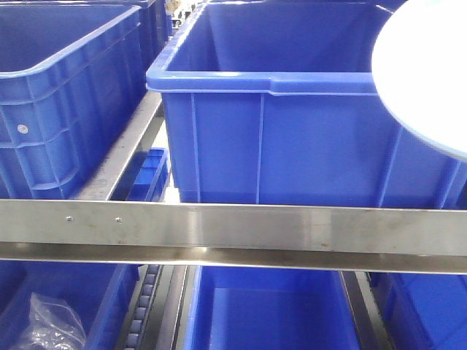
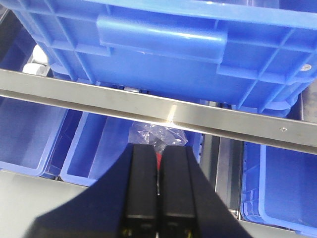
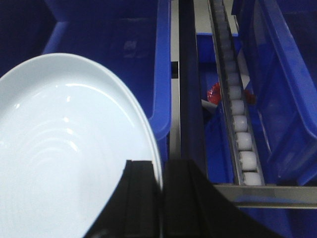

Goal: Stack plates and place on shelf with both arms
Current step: 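Lower the plate stack into the blue bin and open right gripper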

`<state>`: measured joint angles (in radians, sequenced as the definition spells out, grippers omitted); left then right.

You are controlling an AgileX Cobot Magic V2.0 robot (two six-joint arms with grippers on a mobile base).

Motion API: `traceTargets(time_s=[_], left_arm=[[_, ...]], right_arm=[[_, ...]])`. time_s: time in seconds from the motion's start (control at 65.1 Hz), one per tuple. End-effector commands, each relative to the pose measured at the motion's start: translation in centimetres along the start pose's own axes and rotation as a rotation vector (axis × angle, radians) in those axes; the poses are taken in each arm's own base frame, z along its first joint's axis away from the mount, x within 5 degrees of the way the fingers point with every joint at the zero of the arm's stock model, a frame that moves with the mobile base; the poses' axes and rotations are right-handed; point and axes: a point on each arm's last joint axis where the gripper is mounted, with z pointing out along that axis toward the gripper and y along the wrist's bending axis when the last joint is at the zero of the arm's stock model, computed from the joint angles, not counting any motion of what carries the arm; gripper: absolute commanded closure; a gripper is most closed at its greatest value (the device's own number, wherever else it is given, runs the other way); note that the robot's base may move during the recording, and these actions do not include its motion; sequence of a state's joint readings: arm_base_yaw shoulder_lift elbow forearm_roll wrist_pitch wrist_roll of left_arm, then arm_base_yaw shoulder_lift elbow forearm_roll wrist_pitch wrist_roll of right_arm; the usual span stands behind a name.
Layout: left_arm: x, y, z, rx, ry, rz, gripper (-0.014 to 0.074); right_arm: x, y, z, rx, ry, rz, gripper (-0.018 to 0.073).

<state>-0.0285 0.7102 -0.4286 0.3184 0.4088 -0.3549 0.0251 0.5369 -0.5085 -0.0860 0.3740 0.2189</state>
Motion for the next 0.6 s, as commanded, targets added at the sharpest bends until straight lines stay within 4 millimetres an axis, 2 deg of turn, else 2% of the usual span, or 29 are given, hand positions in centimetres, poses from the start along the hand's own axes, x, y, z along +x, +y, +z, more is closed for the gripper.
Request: traceTargets(time_s=[0.0,0.123,0.261,0.445,0.584], left_arm=[[-1.5,-0.2,-0.4,0.019,-0.093,-0.004,0.0514],[-1.5,-0.2,-0.4,0.019,-0.093,-0.004,0.0514],[-1.5,-0.2,-0.4,0.019,-0.093,-0.004,0.0514],[-1.5,-0.2,-0.4,0.019,-0.093,-0.004,0.0514],[-1.5,-0.2,-0.4,0.019,-0.093,-0.004,0.0514]], right_arm=[[-2.6,0.6,0.1,-0.044,-0.163,0.016,0.0503],[-4.6,0.9,1.3,-0.050,-0.162,0.035,0.0503],[-7.6,1.6,3.6,-0.059,-0.157,0.033,0.0503],[-11.6,3.8,8.2,-0.122,-0.167,0.020,0.0503],[-13.9,5.9,12.9,-0.163,-0.149,0.009,0.0503]])
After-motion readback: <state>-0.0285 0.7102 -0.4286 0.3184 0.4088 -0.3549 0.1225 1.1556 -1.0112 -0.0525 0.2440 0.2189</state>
